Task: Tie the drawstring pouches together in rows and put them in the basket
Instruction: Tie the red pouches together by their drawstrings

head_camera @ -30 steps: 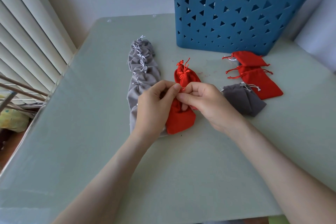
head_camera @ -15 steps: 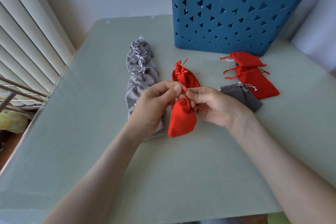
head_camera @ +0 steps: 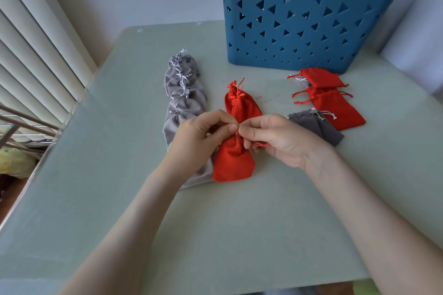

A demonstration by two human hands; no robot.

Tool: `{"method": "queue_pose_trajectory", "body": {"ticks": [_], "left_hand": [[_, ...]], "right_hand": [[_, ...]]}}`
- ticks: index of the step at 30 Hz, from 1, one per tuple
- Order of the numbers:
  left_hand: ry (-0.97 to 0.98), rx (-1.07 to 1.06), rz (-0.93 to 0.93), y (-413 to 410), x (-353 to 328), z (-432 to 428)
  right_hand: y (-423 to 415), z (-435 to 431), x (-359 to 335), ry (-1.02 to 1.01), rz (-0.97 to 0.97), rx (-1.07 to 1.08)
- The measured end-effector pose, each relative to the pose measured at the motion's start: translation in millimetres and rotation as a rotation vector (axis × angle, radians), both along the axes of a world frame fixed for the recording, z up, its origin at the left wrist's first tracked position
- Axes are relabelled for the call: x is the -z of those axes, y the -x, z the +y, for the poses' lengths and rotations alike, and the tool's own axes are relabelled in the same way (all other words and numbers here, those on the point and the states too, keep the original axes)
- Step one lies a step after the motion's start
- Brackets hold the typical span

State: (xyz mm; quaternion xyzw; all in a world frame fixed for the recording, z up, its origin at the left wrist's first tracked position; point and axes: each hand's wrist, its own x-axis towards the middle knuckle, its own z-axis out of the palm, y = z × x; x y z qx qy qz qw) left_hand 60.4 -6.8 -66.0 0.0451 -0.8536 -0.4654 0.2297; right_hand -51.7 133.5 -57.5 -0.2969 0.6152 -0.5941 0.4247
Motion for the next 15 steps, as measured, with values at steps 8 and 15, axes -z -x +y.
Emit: {"method": "queue_pose_trajectory", "body": {"ticks": [8,15], "left_hand": [[-0.061,-0.083,-0.049,1.3,-1.8,1.4],[-0.022,-0.090,-0.176,2.3,3.7,-0.2]], "right_hand": [[-4.4,-2.4,-2.0,-0.022,0.192,0.063],[-7.2,-2.7,0.5,-0.113,0.415,0.109]]}}
